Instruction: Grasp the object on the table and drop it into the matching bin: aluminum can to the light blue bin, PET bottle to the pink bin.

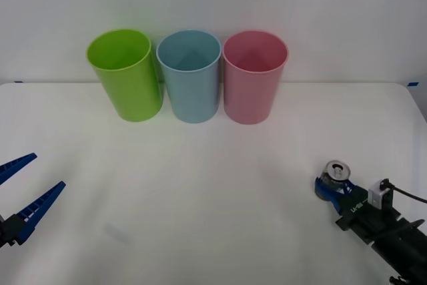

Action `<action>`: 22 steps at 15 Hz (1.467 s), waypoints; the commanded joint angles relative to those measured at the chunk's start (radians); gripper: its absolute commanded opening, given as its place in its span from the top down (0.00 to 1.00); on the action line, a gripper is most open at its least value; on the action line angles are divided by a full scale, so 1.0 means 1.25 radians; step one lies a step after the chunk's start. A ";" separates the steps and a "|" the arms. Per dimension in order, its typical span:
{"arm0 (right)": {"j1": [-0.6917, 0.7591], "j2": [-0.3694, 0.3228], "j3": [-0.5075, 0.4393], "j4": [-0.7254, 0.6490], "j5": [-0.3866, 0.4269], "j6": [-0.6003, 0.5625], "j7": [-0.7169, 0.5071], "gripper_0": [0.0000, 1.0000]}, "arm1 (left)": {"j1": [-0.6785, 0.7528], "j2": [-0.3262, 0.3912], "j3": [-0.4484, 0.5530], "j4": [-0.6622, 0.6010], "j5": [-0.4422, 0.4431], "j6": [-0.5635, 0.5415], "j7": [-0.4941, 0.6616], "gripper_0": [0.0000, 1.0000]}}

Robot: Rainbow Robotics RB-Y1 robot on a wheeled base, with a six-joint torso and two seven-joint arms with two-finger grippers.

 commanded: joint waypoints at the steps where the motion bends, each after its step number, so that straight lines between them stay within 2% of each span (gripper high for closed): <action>1: 0.001 -0.001 0.014 -0.050 -0.001 0.001 -0.014 1.00 | 0.000 0.000 0.000 0.000 0.000 0.000 0.000 0.00; 11: -0.001 -0.017 0.059 -0.193 -0.004 0.000 -0.067 1.00 | 0.000 0.000 0.000 0.000 0.000 0.000 0.000 0.00; 17: -0.030 -0.052 0.094 -0.271 -0.004 0.000 -0.223 1.00 | 0.000 0.000 0.000 0.000 0.000 0.000 0.000 0.00; 22: -0.124 -0.087 0.132 -0.293 -0.004 0.002 -0.320 1.00 | 0.000 0.000 0.000 0.000 0.000 0.000 0.000 0.00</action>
